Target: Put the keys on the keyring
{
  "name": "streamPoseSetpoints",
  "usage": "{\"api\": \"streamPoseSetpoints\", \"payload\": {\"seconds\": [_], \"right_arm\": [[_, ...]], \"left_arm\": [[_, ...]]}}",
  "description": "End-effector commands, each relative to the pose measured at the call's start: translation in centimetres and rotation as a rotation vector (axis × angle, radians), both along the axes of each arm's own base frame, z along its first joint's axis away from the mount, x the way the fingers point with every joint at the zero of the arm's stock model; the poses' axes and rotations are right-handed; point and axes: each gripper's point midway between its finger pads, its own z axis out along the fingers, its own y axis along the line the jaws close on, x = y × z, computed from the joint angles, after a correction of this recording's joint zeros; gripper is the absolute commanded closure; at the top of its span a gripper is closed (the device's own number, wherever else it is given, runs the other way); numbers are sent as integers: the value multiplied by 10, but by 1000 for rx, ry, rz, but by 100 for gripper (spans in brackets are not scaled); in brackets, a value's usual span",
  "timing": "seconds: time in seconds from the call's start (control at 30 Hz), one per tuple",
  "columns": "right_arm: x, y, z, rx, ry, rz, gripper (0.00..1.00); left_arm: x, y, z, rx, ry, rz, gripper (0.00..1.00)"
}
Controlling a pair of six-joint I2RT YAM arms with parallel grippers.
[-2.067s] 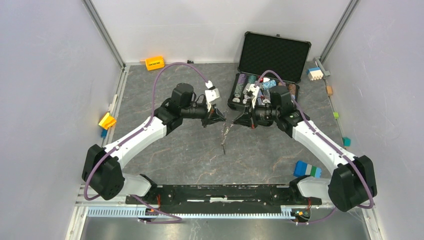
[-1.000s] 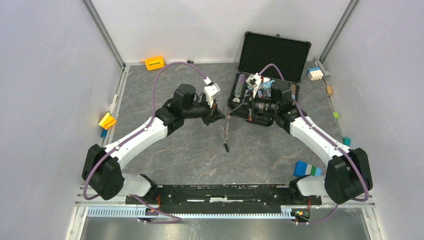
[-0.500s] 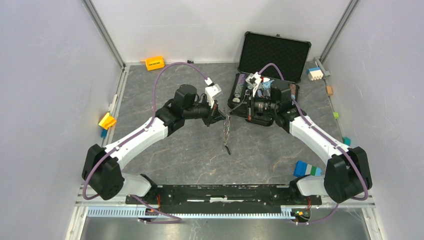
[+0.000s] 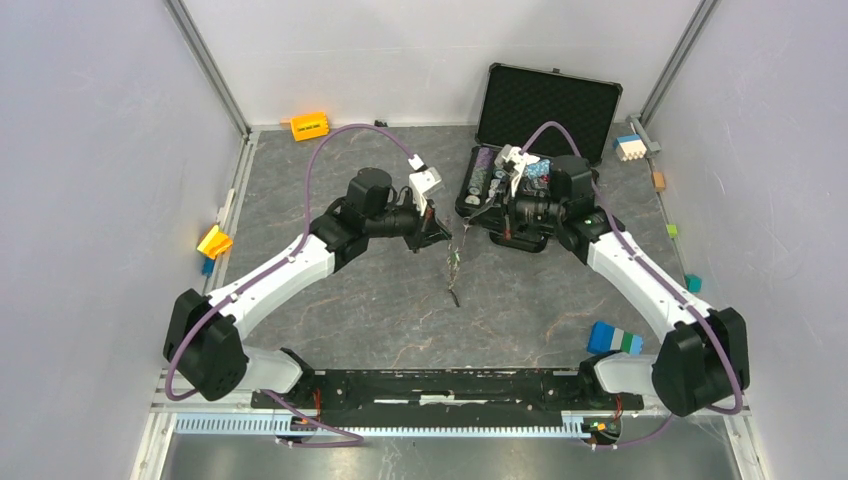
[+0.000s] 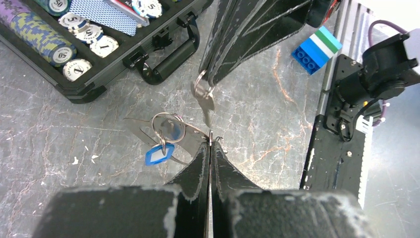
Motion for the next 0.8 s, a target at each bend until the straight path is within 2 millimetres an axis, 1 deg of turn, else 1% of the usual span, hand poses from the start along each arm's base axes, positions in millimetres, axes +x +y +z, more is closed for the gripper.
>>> {"api": "streamPoseSetpoints", "payload": {"seconds": [0.0, 0.1, 0.13, 0.27, 0.4, 0.53, 0.63, 0.77], "right_arm": [[-8, -9, 34, -83, -297, 107, 100], [-22, -11, 33, -100, -351, 180, 100], [-28, -11, 31, -101, -362, 213, 100], [-40, -13, 24, -133, -417, 285, 100], [-46, -15, 20, -183, -472, 317, 100], [-54, -8, 22, -208, -506, 344, 100], [-56, -2, 26, -217, -518, 347, 100], [-56, 3, 36, -196, -501, 330, 100]], "left_arm": [[-4, 0, 48, -131, -47, -29, 98], [1, 6, 58, -164, -41, -21, 98], [-1, 5, 60, -170, -43, -37, 98], [-17, 0, 71, -195, -73, -160, 98], [-28, -2, 71, -204, -82, -241, 98], [-31, -4, 69, -209, -66, -269, 98], [-33, -5, 65, -204, -52, -280, 98], [-35, -3, 56, -172, -105, -312, 98]]}}
